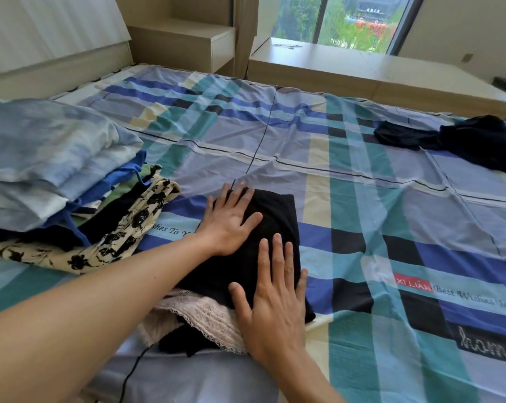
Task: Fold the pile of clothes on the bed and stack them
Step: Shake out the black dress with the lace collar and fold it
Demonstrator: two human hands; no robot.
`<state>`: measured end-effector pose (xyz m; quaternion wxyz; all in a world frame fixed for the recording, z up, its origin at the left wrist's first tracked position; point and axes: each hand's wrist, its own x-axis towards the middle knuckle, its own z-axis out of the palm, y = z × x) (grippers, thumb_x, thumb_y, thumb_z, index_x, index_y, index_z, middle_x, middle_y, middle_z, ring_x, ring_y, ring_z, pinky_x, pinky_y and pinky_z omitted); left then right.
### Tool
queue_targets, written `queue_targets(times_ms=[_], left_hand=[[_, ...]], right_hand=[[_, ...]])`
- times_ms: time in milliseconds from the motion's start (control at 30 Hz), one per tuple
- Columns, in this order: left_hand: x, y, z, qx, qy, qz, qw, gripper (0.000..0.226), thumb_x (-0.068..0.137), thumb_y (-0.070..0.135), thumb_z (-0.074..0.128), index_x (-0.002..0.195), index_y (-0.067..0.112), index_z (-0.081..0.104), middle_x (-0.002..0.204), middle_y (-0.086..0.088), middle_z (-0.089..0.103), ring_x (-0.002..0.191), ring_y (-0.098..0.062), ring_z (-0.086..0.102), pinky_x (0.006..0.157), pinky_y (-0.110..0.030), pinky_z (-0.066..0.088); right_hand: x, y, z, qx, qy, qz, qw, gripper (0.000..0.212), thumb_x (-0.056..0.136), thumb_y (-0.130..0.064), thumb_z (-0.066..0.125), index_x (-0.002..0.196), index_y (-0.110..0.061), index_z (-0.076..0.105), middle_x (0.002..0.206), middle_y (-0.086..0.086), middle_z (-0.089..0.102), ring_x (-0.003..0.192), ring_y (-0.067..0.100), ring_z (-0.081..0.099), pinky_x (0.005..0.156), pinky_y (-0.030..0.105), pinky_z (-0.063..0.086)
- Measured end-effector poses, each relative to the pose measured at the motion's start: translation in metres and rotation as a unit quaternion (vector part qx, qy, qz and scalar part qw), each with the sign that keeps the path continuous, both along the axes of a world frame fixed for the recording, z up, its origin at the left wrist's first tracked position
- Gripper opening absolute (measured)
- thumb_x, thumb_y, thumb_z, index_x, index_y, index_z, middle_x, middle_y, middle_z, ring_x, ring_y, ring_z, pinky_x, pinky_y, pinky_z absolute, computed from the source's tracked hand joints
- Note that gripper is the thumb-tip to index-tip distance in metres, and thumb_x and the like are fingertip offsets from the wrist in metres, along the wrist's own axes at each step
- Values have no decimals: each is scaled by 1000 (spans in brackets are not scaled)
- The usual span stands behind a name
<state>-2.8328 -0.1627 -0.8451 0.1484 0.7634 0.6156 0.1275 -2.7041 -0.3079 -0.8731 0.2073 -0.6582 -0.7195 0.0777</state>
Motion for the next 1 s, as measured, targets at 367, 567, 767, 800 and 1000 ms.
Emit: queue_targets(times_ms=[367,567,767,800,1000], left_hand=[[-46,-36,28,-321,-252,222,886,100,47,71,81,124,11,60,115,-5,71,100,-27,71,93,-42,56],[-41,-51,34,-437,-360,158,809,54,79,50,77,117,12,72,111,-9,75,107,-25,71,104,-41,50],[-13,-63,31,-414,-504,131,747,54,73,41,83,116,10,74,114,-16,73,109,-32,70,104,-47,51],[-9,-65,32,-404,-528,124,737,54,73,40,83,116,9,74,115,-16,73,109,-33,69,103,-47,51],[-6,-75,55,-366,-579,113,720,38,85,23,72,119,6,70,111,-16,74,103,-30,71,91,-41,58]], right_hand=[[47,22,56,-79,347,-56,933,68,91,-43,66,149,-29,34,149,-4,29,137,9,36,109,25,32],[61,38,61,-246,436,-57,864,97,77,-48,80,153,-42,20,129,-3,60,112,15,63,99,36,53],[73,41,63,-268,524,-70,806,78,78,-27,82,143,-44,43,119,-2,70,99,18,73,87,38,60],[75,41,62,-266,533,-69,801,72,78,-25,80,140,-44,47,119,0,71,98,20,74,88,41,60],[76,46,77,-243,529,-46,812,44,84,-18,73,123,-35,62,112,4,75,95,24,75,87,44,60]])
